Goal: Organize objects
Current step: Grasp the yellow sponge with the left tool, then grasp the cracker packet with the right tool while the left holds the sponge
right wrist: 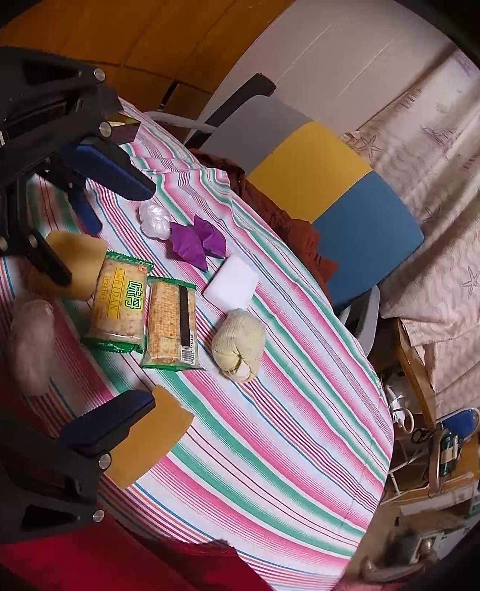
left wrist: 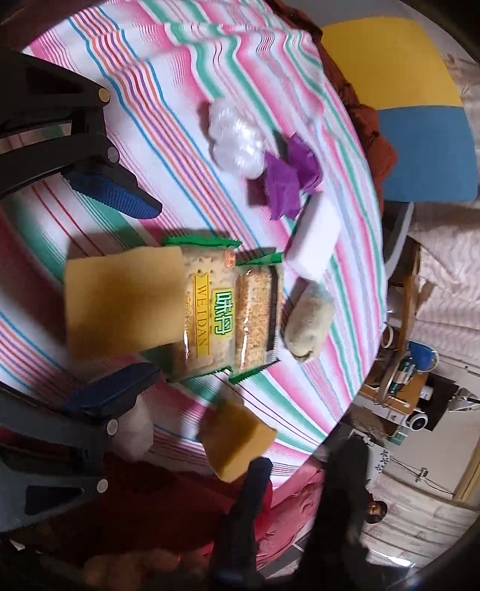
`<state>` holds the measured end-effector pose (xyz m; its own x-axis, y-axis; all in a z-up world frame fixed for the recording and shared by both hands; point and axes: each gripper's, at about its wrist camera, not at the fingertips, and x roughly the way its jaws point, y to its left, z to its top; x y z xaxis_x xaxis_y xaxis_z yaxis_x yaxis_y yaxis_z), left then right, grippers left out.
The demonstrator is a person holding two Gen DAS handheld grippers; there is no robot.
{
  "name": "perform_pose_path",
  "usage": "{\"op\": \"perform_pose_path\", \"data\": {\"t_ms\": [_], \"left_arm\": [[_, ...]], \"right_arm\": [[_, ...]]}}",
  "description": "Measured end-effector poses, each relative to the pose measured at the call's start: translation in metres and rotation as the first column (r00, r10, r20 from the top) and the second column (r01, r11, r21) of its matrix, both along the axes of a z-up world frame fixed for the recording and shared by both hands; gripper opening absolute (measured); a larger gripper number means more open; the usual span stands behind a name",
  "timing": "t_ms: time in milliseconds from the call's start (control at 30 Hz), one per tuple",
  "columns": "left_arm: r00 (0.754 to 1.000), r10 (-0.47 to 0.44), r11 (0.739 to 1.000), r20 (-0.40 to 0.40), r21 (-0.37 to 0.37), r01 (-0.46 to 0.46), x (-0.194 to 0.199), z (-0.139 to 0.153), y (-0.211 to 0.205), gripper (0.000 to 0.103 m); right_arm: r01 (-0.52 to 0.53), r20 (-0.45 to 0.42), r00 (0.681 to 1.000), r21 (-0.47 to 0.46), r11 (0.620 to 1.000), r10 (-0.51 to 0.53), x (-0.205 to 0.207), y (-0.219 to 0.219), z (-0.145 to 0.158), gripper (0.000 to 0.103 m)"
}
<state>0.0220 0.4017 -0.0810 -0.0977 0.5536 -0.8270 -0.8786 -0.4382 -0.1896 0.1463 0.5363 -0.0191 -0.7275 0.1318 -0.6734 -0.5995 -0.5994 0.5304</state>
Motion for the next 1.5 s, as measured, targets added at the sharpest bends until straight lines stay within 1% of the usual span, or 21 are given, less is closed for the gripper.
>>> {"op": "perform_pose_path", "data": {"t_ms": [33,67,167,267,433,500,600,700,800,900,967,1000,1067,1133,1200,1267,1300,1367,1433,1467,1500], "left_arm": [[1.000,0.004,1.000,-0.003,-0.012,-0.005,0.000,-0.005,0.001,0.078],[1.000,0.001,1.000,0.000,-0.016,-0.001,0.000,-0.008,0.000,0.070],[0.998,-0.019,1.000,0.059,0.024,0.018,-0.001,-0.012,-0.012,0.056],[1.000,-0.016,0.999,0.019,0.037,0.016,0.003,-0.007,-0.032,0.054],[0.999,0.037,0.998,0.022,0.056,-0.039,-0.003,-0.003,-0.079,0.053],[0.998,0.057,0.997,0.027,0.057,-0.059,-0.006,-0.003,-0.097,0.053],[0.995,0.086,0.994,0.043,0.065,-0.089,-0.009,-0.003,-0.120,0.053],[0.995,0.087,0.993,0.049,0.071,-0.091,-0.010,-0.004,-0.126,0.053],[0.995,0.089,0.993,0.046,0.070,-0.092,-0.009,-0.004,-0.126,0.053],[0.994,0.097,0.992,0.054,0.075,-0.101,-0.009,-0.006,-0.125,0.053],[0.993,0.101,0.991,0.060,0.078,-0.106,-0.010,-0.007,-0.125,0.054],[0.993,0.102,0.991,0.062,0.078,-0.106,-0.010,-0.007,-0.125,0.054],[0.992,0.103,0.991,0.067,0.079,-0.109,-0.009,-0.009,-0.126,0.054],[0.992,0.105,0.991,0.067,0.080,-0.110,-0.009,-0.009,-0.127,0.055],[0.992,0.103,0.991,0.069,0.082,-0.109,-0.009,-0.009,-0.128,0.055],[0.993,0.098,0.991,0.072,0.083,-0.104,-0.008,-0.009,-0.129,0.054],[0.993,0.097,0.991,0.071,0.082,-0.103,-0.008,-0.008,-0.130,0.054],[0.993,0.095,0.992,0.067,0.081,-0.100,-0.007,-0.008,-0.131,0.054],[0.993,0.094,0.992,0.067,0.080,-0.099,-0.007,-0.008,-0.130,0.054],[0.993,0.097,0.992,0.069,0.080,-0.102,-0.007,-0.009,-0.130,0.054],[0.993,0.098,0.991,0.069,0.081,-0.103,-0.007,-0.008,-0.130,0.054]], "right_arm": [[-0.002,-0.001,1.000,-0.003,1.000,0.002,0.000,0.000,0.000,0.103],[-0.004,-0.003,1.000,-0.005,1.000,0.004,0.000,0.000,0.000,0.103],[-0.011,-0.005,1.000,-0.017,1.000,0.011,-0.001,0.001,-0.002,0.103],[-0.019,-0.002,1.000,-0.032,0.999,0.019,-0.003,0.003,-0.004,0.103],[-0.043,0.023,0.999,-0.027,0.999,0.044,-0.007,0.000,-0.004,0.103],[-0.063,0.047,0.997,-0.026,0.998,0.064,-0.012,-0.001,-0.005,0.103],[-0.125,0.131,0.983,-0.019,0.992,0.127,-0.027,-0.008,-0.008,0.103],[-0.279,0.287,0.921,0.011,0.960,0.264,-0.057,-0.023,-0.012,0.103],[-0.472,0.435,0.807,0.070,0.879,0.399,-0.090,-0.048,-0.017,0.103],[-0.628,0.570,0.662,0.067,0.775,0.487,-0.119,-0.065,-0.034,0.103],[-0.674,0.625,0.598,0.053,0.737,0.502,-0.129,-0.068,-0.046,0.103],[-0.686,0.646,0.576,0.049,0.726,0.501,-0.135,-0.067,-0.051,0.103],[-0.694,0.667,0.549,0.028,0.720,0.503,-0.144,-0.062,-0.062,0.103],[-0.686,0.675,0.522,-0.031,0.727,0.522,-0.149,-0.055,-0.074,0.103],[-0.683,0.657,0.518,-0.066,0.727,0.547,-0.150,-0.053,-0.078,0.103],[-0.701,0.593,0.514,-0.127,0.702,0.620,-0.147,-0.059,-0.076,0.103],[-0.721,0.564,0.505,-0.140,0.678,0.654,-0.144,-0.067,-0.074,0.102],[-0.740,0.545,0.495,-0.143,0.657,0.676,-0.142,-0.077,-0.073,0.102],[-0.740,0.552,0.492,-0.143,0.657,0.674,-0.142,-0.080,-0.076,0.100],[-0.732,0.566,0.496,-0.136,0.668,0.659,-0.143,-0.079,-0.078,0.099],[-0.718,0.579,0.512,-0.117,0.687,0.634,-0.145,-0.075,-0.080,0.096]]}}
